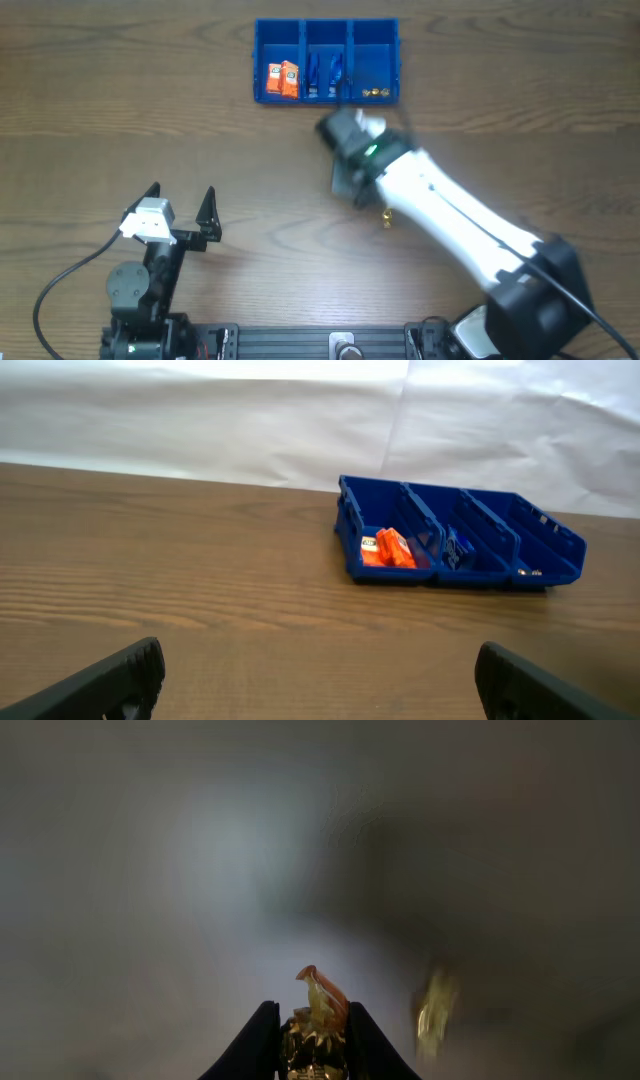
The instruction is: Sort Candies Into Trays
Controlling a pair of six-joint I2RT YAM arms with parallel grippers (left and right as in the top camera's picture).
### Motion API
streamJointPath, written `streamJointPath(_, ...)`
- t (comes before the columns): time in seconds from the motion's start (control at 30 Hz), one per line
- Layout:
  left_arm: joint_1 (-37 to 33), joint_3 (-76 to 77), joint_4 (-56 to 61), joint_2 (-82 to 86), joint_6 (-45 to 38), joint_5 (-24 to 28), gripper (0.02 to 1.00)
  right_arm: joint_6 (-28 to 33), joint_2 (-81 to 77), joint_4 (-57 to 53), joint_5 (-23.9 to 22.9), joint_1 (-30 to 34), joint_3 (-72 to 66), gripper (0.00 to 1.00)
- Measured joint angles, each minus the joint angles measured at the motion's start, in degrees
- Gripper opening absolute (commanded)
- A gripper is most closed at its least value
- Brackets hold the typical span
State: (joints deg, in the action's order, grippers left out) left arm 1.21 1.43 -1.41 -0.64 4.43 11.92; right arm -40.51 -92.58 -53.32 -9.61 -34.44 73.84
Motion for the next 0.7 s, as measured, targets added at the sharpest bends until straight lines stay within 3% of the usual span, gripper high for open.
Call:
streamJointPath(0.2, 0.00, 0.00, 0.00, 0.02, 0.00, 0.00, 0.998, 11.76, -8.52, 0.13, -5.03, 12.33, 28.41, 0.176)
streamJointPath(0.33, 0.00, 0.00, 0.02, 0.02, -0.02, 0.00, 0.998, 18.34, -20.22, 3.48, -4.96, 16.13, 41.00, 0.189)
streamJointPath(0.7, 0.00, 0.00, 0.00, 0.00, 0.00, 0.00, 0.998, 23.30, -37.33, 11.74, -1.05, 18.29, 42.82, 0.226)
